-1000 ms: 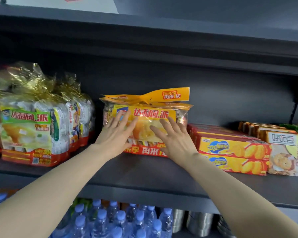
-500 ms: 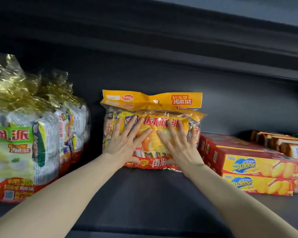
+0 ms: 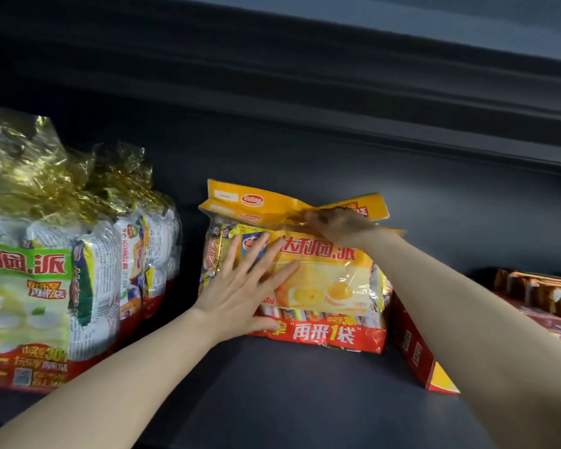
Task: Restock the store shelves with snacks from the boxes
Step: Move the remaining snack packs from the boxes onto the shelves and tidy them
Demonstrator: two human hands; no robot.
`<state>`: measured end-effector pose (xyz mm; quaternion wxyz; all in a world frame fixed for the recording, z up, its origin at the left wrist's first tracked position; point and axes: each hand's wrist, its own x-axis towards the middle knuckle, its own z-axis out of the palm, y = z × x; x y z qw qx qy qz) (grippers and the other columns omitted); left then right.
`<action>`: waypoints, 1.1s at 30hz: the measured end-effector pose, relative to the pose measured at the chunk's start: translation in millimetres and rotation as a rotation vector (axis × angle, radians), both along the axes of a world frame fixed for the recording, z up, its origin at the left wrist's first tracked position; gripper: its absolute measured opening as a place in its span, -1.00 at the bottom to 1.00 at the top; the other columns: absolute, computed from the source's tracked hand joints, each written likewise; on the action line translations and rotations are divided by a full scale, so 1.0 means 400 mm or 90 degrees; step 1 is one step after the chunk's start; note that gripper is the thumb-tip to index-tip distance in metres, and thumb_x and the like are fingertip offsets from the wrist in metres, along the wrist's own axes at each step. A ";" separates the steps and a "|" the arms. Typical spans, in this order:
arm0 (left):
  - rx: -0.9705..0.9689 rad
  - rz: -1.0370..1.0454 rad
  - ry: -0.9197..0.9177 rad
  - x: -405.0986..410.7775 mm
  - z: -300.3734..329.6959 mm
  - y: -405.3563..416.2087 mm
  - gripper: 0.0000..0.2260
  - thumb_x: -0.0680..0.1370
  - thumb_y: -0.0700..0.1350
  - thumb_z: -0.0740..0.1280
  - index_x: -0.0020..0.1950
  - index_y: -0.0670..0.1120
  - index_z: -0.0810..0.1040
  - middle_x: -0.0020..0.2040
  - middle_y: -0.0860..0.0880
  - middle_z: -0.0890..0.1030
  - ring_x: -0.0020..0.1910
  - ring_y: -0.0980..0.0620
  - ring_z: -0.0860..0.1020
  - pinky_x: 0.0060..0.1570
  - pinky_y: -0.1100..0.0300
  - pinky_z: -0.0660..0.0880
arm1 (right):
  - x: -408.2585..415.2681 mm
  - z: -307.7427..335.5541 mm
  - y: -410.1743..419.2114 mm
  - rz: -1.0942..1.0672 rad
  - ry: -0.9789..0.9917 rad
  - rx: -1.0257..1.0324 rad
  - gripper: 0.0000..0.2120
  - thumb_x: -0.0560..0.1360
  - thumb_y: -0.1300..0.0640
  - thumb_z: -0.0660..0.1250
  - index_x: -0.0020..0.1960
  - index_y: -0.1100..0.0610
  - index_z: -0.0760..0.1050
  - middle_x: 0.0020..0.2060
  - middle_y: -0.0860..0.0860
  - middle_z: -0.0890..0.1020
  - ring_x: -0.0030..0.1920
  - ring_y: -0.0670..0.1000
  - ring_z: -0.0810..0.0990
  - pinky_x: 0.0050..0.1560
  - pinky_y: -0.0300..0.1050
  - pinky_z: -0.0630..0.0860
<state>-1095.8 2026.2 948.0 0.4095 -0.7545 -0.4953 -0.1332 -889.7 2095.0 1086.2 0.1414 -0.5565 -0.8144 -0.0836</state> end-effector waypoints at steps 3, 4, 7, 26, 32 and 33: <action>-0.010 0.009 -0.008 -0.004 -0.009 0.007 -0.01 0.40 0.47 0.24 0.63 0.05 -0.11 0.62 -0.19 -0.09 0.58 -0.28 -0.11 0.42 -0.43 0.03 | 0.001 0.037 -0.011 0.068 0.079 -0.002 -0.51 0.60 -0.19 0.24 0.46 -0.01 0.41 0.41 0.03 0.47 0.39 0.15 0.44 0.29 -0.01 0.41; -0.013 0.016 -0.010 -0.003 -0.010 0.008 -0.01 0.40 0.47 0.23 0.63 0.05 -0.13 0.62 -0.19 -0.12 0.58 -0.28 -0.13 0.42 -0.43 0.01 | 0.000 0.042 -0.011 0.102 0.086 0.085 -0.61 0.59 -0.10 0.32 0.36 0.03 0.50 0.28 0.05 0.56 0.30 0.16 0.51 0.18 -0.01 0.44; -0.023 0.039 -0.020 -0.004 -0.013 0.015 -0.02 0.43 0.48 0.16 0.61 0.06 -0.26 0.60 -0.18 -0.26 0.56 -0.27 -0.26 0.40 -0.44 -0.08 | -0.009 0.002 -0.006 0.143 0.003 0.457 -0.83 0.53 0.12 0.41 0.09 0.14 0.55 -0.01 0.13 0.64 0.09 0.23 0.56 0.06 0.11 0.41; -0.066 0.067 -0.113 0.010 -0.011 -0.028 0.10 0.36 0.56 0.17 0.55 0.06 -0.44 0.53 -0.14 -0.48 0.50 -0.20 -0.46 0.42 -0.43 -0.24 | 0.102 -0.270 -0.144 0.097 -0.130 0.456 -0.26 0.55 -0.41 0.05 0.62 -0.07 0.06 0.60 0.19 0.06 0.59 0.28 -0.01 0.47 0.46 0.00; -0.058 0.111 -0.095 0.019 -0.017 -0.001 0.02 0.41 0.56 0.04 0.51 0.06 -0.51 0.49 -0.16 -0.53 0.48 -0.23 -0.49 0.37 -0.49 -0.25 | 0.175 -0.383 -0.070 0.085 -0.306 0.408 0.06 0.38 -0.56 0.14 0.64 -0.02 -0.17 0.61 0.19 -0.11 0.58 0.34 -0.13 0.38 0.60 -0.07; -0.056 0.119 -0.091 0.021 -0.017 0.005 0.02 0.41 0.56 0.03 0.51 0.05 -0.51 0.50 -0.17 -0.52 0.48 -0.24 -0.49 0.36 -0.49 -0.23 | 0.174 -0.383 -0.054 0.086 -0.305 0.407 0.08 0.36 -0.55 0.16 0.64 -0.02 -0.19 0.61 0.19 -0.11 0.58 0.34 -0.12 0.37 0.61 -0.07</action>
